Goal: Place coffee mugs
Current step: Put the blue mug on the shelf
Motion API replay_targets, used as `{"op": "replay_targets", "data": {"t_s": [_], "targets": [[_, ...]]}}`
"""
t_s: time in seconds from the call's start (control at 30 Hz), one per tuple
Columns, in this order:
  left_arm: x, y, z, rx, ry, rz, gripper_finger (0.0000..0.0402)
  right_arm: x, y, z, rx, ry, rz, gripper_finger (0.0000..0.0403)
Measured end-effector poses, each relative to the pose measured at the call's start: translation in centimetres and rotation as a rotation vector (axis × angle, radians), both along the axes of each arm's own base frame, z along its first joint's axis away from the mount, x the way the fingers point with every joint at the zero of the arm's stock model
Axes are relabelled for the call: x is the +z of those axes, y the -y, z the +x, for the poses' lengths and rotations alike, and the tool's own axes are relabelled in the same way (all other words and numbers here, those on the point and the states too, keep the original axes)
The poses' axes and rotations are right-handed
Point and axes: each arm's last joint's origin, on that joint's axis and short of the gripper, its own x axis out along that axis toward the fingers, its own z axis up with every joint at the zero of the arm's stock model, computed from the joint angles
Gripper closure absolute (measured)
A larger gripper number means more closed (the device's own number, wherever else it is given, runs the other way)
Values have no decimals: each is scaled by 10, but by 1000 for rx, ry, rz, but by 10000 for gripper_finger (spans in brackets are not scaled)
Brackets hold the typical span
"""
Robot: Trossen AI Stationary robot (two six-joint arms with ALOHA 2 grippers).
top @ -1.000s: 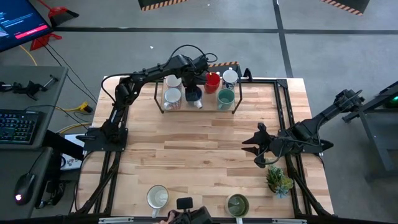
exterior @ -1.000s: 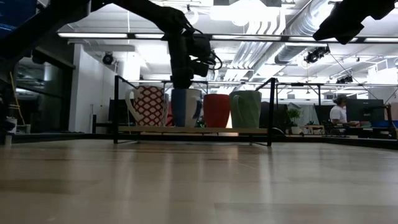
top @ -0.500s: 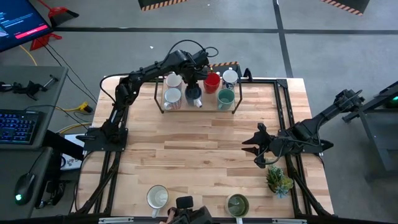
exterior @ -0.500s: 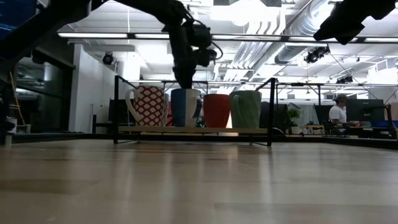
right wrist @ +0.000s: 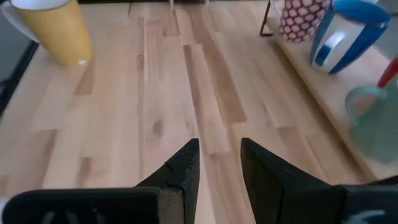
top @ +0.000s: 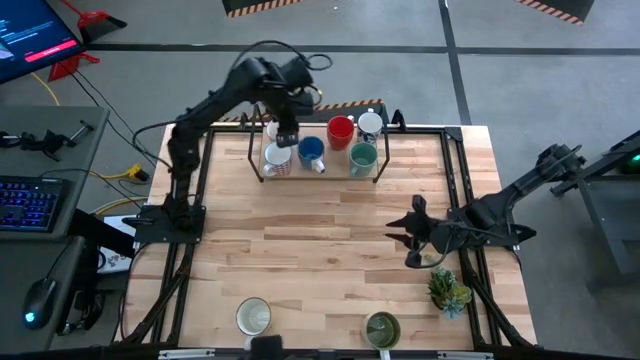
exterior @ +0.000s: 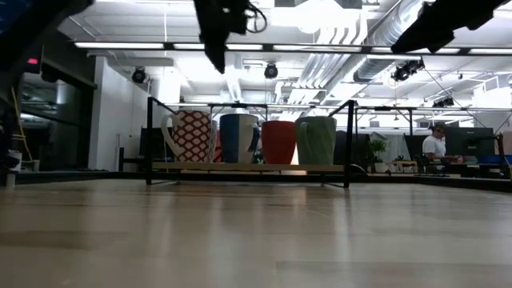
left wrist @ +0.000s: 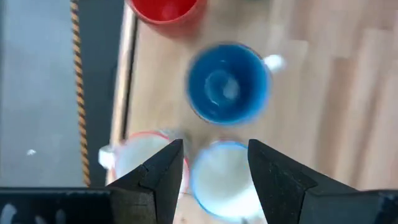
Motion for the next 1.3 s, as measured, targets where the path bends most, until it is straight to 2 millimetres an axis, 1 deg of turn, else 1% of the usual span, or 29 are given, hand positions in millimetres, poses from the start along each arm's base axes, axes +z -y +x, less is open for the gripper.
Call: {"op": "replay_targets", "data": {"t_s": [0.1,0.17,0.23,0.33,0.43,0.5,0.57,0.8,0.87,0.97,1.07,1.13,1.2,1.23,1.3], "targets": [[22,12,-15,0,115,-46,231,-2,0,8,-3,10,-32,306],[40,24,-32,-8,170,-58,231,-2,1,12,-20,25,-29,306],[51,34,-48,-10,197,-52,231,-2,3,16,-39,31,-27,306],[56,47,-70,17,204,-63,231,-2,9,21,-101,52,-45,306],[56,63,-96,59,204,-82,231,0,16,24,-168,85,-85,306],[48,72,-111,70,196,-91,231,4,19,27,-206,125,-113,306],[34,81,-125,85,190,-102,231,9,23,31,-225,164,-135,306],[-26,111,-173,164,242,-101,231,25,34,43,-166,281,-196,306],[-45,118,-183,175,280,-94,232,28,39,46,-166,305,-221,306],[-74,129,-195,196,333,-99,232,32,49,51,-216,344,-226,306],[-97,140,-204,176,368,-104,232,34,61,56,-269,375,-224,306],[-109,148,-207,145,401,-129,232,35,71,59,-282,395,-216,306],[-116,155,-209,102,466,-140,232,39,83,64,-273,440,-190,306],[-116,159,-211,79,465,-157,232,41,88,65,-262,456,-179,306],[-110,165,-211,20,505,-162,232,45,100,71,-239,485,-165,306]]}}
